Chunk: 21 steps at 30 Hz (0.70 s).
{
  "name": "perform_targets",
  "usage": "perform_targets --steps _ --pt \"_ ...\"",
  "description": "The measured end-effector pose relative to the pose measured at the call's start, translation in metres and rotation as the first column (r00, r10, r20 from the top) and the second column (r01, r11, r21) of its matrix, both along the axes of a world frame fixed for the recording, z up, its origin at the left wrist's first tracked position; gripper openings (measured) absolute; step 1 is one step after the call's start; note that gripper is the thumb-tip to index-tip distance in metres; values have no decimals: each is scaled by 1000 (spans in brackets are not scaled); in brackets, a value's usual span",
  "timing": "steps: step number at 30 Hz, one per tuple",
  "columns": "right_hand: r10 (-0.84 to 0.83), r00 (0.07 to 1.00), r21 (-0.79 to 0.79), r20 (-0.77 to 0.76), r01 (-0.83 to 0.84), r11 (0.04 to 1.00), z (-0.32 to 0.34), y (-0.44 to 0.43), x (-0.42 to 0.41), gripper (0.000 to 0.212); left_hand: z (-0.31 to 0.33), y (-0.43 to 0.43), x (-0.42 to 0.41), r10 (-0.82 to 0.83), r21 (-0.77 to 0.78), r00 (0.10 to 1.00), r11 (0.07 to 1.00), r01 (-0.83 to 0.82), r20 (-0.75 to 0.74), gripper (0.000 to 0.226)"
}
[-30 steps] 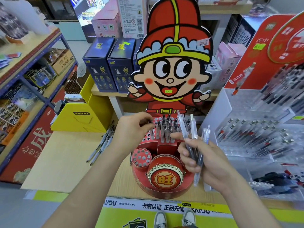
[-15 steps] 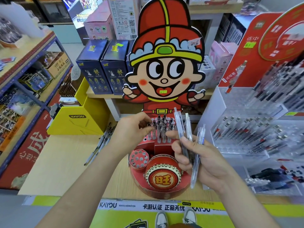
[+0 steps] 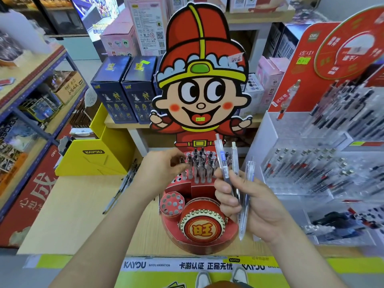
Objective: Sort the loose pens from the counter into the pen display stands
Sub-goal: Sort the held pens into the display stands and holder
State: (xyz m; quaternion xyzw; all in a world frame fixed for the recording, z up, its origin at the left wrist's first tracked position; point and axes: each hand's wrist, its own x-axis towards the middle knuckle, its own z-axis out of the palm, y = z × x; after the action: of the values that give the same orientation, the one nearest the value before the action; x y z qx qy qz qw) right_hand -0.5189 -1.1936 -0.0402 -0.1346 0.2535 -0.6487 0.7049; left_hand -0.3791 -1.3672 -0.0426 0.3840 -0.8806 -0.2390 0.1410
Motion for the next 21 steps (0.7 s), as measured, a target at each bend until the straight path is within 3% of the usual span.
perform_targets --steps 4,6,8,12,16,21 --pt "-52 990 38 -132 58 998 4 2 2 33 11 1 6 -3 61 1000 998 3 10 50" --pt "-85 974 78 -209 104 992 7 5 3 28 25 6 10 39 127 985 992 -18 -168 47" --pt "-96 954 94 -284 127 987 8 8 3 25 45 17 7 40 269 917 960 74 -397 34" --pt "-91 922 54 -376 120 991 13 18 2 20 74 50 -9 -15 521 854 787 332 -520 28" --pt "-128 890 107 -437 193 975 22 37 -6 21 73 67 -29 47 570 821 742 353 -569 18" --pt "-201 845 133 -496 303 944 29 68 -24 19 75 90 -56 -39 528 780 715 458 -624 19"
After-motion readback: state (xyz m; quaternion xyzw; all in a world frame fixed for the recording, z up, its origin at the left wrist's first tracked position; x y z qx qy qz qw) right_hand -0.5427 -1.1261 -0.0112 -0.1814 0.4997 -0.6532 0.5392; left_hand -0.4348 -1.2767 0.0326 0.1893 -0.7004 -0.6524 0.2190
